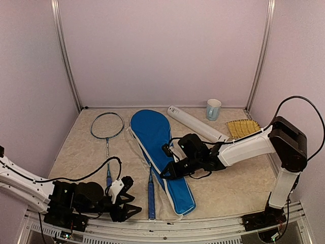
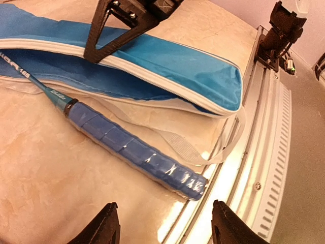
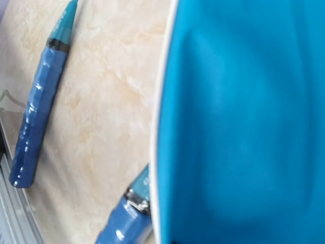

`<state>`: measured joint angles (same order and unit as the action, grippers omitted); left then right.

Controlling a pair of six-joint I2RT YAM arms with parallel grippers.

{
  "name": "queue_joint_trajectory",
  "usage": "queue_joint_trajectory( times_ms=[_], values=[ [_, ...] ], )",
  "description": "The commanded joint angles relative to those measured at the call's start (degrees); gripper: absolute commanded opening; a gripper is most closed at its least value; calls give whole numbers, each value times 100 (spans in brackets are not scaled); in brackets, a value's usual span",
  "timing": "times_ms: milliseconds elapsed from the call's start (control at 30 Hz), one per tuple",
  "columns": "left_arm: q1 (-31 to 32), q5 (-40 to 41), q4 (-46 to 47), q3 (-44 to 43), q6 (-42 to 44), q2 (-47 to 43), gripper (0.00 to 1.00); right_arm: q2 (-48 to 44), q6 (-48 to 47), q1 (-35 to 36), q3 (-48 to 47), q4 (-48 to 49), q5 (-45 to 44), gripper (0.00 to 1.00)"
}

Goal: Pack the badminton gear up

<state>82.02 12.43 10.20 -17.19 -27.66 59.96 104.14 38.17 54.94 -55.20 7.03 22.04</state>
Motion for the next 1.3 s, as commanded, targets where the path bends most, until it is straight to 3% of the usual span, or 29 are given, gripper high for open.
queue_joint_trajectory(
  times_ms=[0, 400, 633, 1167, 1267],
  values=[
    [135, 464, 834, 465, 946, -166, 58, -29, -41, -111, 135, 107, 162, 0],
    [1210, 1091, 752, -495, 1653, 2216, 47, -11, -55, -281, 138, 174, 513, 0],
    [1196, 1270, 1253, -635, 1921, 2510, 36, 14, 104, -283, 275, 434, 643, 0],
    [1127, 1637, 1537, -841, 2006, 3332, 36, 36, 413, -267, 581, 901, 706, 0],
    [1132, 1970, 1928, -765, 2022, 3422, 31, 45, 504, -249, 644, 1021, 705, 0]
  ],
)
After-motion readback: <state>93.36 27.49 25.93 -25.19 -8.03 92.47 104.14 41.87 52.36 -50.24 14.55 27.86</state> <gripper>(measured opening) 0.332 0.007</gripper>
